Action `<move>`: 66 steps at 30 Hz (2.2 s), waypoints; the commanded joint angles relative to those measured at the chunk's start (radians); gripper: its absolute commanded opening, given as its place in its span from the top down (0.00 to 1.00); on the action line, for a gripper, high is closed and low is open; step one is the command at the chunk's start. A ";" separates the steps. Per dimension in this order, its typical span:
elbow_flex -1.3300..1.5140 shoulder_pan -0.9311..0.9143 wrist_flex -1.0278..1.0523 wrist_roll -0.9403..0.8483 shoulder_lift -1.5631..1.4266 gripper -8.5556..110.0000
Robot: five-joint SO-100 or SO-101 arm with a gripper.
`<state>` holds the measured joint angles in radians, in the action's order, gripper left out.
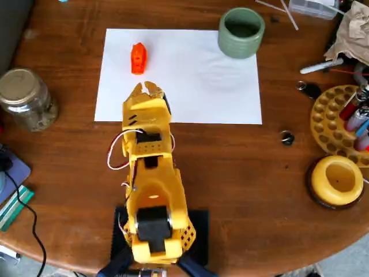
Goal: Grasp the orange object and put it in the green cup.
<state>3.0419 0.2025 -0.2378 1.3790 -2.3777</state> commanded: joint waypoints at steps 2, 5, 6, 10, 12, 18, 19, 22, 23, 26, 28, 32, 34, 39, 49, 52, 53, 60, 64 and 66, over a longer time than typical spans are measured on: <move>-0.132 0.025 -0.189 0.032 0.293 0.93; -0.196 0.040 -0.304 0.066 0.453 0.93; -0.222 0.046 -0.328 0.078 0.497 0.93; -0.322 0.069 -0.350 0.112 0.609 0.93; -0.341 0.071 -0.350 0.121 0.626 0.92; -0.423 0.069 -0.350 0.123 0.696 0.72; -0.439 0.069 -0.350 0.123 0.716 0.71; -0.468 0.063 -0.351 0.127 0.750 0.71; -0.479 0.063 -0.351 0.129 0.758 0.71; -0.546 0.064 -0.351 0.130 0.822 0.71; -0.604 0.066 -0.354 0.135 0.884 0.71; -0.698 0.069 -0.364 0.141 0.979 0.71; -0.729 0.067 -0.364 0.143 1.003 0.71; -0.790 0.063 -0.364 0.147 1.062 0.71; -0.856 0.052 -0.364 0.160 1.138 0.73; -0.851 0.034 -0.364 0.176 1.146 0.87; -0.854 0.026 -0.364 0.184 1.155 0.92; -0.839 0.008 -0.408 0.207 1.169 0.93; -0.816 -0.015 -0.325 0.207 1.032 0.93; -0.839 -0.040 -0.212 0.202 0.937 0.93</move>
<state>2.2289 0.1902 -0.5538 1.5846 -1.2870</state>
